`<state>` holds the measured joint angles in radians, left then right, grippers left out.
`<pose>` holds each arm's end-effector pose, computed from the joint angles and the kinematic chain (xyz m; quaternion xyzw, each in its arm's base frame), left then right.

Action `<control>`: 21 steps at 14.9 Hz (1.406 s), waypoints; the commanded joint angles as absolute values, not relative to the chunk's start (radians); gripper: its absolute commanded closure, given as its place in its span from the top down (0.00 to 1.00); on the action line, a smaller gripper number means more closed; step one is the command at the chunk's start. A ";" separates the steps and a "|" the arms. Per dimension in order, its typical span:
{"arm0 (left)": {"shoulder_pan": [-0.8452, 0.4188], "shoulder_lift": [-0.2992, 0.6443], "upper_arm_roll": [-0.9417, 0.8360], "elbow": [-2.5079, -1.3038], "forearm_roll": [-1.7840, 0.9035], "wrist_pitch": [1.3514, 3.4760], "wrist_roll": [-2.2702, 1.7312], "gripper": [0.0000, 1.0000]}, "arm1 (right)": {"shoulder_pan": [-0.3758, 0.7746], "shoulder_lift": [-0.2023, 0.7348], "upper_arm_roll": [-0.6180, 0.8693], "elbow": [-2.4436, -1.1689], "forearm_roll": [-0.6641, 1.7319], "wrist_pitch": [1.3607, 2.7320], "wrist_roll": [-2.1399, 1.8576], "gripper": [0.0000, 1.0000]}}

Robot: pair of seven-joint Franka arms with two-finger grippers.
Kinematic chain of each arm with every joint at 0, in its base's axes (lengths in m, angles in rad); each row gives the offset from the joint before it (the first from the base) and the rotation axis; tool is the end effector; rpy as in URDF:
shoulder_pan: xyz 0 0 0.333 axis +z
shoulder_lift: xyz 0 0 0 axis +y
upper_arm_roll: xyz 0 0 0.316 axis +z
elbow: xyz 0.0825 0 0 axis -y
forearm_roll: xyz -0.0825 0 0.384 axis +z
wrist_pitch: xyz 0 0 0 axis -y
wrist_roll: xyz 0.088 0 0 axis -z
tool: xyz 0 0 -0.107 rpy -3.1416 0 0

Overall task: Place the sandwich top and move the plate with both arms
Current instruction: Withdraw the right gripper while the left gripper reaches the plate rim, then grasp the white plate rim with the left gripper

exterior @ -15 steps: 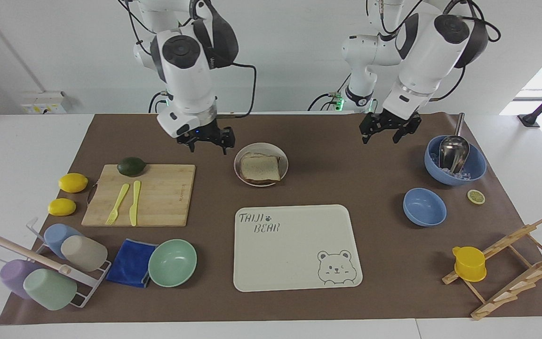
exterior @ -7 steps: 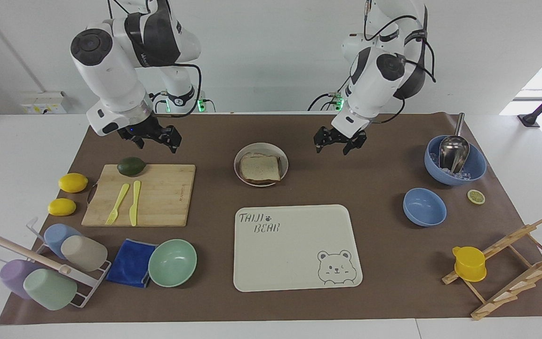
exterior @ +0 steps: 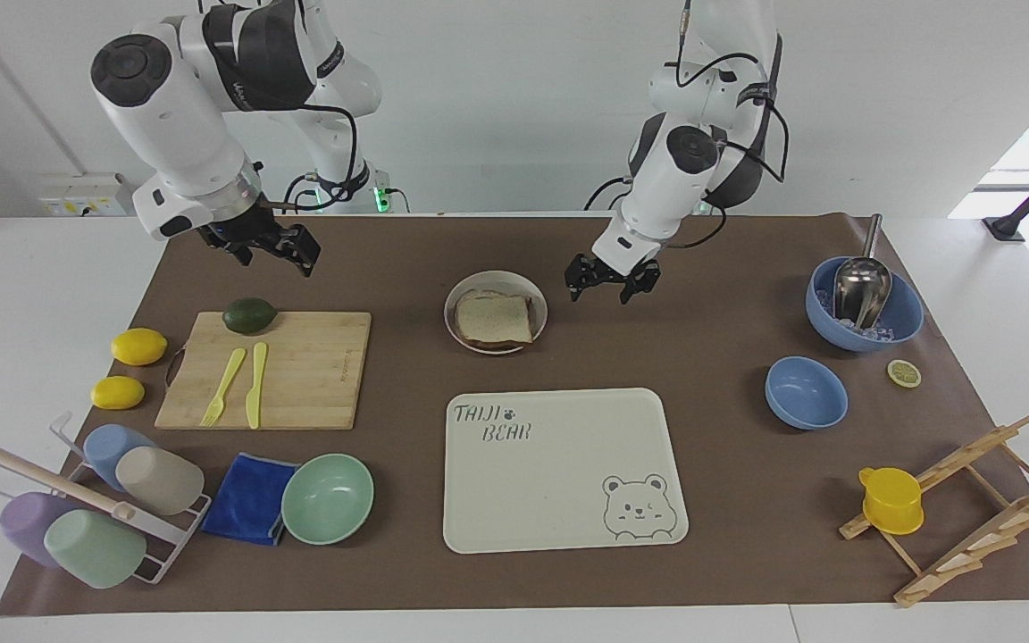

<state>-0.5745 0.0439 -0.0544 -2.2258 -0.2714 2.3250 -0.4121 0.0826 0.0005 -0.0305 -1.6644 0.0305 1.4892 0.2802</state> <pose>0.4319 -0.3200 0.3597 0.9942 -0.0177 -0.0272 0.1023 0.5397 0.0316 0.5743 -0.9895 0.1134 0.0890 0.0005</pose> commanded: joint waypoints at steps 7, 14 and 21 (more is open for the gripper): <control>-0.666 0.052 -0.040 -2.322 -0.390 2.421 -0.451 0.81 | 0.049 -0.025 -0.026 -1.611 0.034 1.468 0.114 1.00; -0.718 0.083 -0.040 -2.336 -0.419 2.482 -0.462 0.68 | 0.052 -0.006 -0.037 -1.594 -0.008 1.483 0.069 1.00; -0.738 0.095 -0.040 -2.333 -0.417 2.496 -0.465 0.53 | 0.041 0.001 -0.048 -1.594 -0.008 1.497 0.005 1.00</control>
